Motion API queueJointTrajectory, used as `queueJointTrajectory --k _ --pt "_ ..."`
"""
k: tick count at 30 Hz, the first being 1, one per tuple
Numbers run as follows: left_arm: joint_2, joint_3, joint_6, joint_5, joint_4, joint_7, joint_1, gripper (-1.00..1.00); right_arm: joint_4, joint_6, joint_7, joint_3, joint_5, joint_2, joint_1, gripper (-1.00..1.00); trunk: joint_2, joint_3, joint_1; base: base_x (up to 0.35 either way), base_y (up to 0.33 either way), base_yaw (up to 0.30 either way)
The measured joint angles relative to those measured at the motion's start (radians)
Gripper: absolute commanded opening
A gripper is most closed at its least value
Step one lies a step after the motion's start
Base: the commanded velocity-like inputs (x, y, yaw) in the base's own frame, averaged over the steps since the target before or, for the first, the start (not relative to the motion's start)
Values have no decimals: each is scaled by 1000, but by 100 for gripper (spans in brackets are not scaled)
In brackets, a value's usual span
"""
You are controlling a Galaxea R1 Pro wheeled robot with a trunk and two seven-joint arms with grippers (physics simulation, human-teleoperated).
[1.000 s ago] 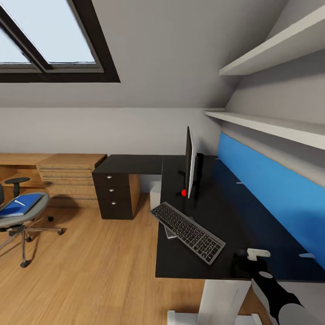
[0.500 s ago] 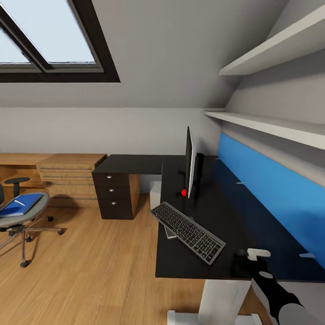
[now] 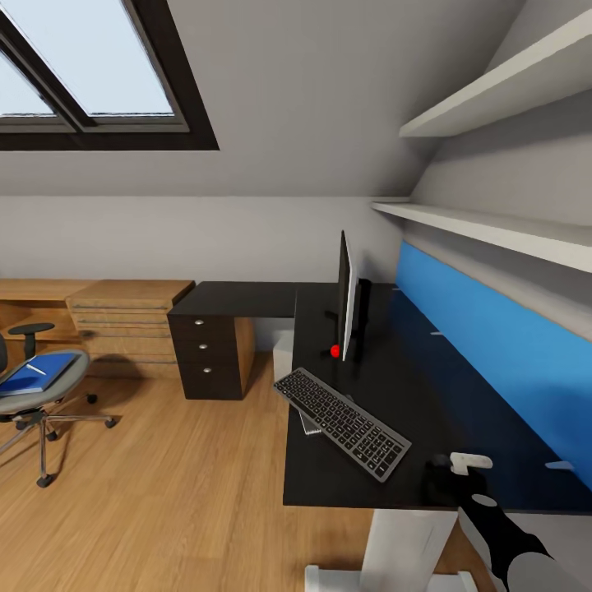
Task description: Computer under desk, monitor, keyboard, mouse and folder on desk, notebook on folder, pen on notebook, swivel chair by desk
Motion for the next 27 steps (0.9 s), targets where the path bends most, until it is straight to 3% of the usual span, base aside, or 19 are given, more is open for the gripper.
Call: queueJointTrajectory --k 14,19,27 --pt "0 -1 0 0 0 0 0 100 0 1 0 0 0 0 0 100 0 0 0 0 0 0" --pt "0 -1 0 0 0 0 0 100 -28 19 -1 1 1 0 0 100 -35 -16 19 0 0 0" --pt "0 0 -1 -1 0 2 0 100 -37 37 -1 0 2 0 0 100 -35 -16 19 0 0 0"
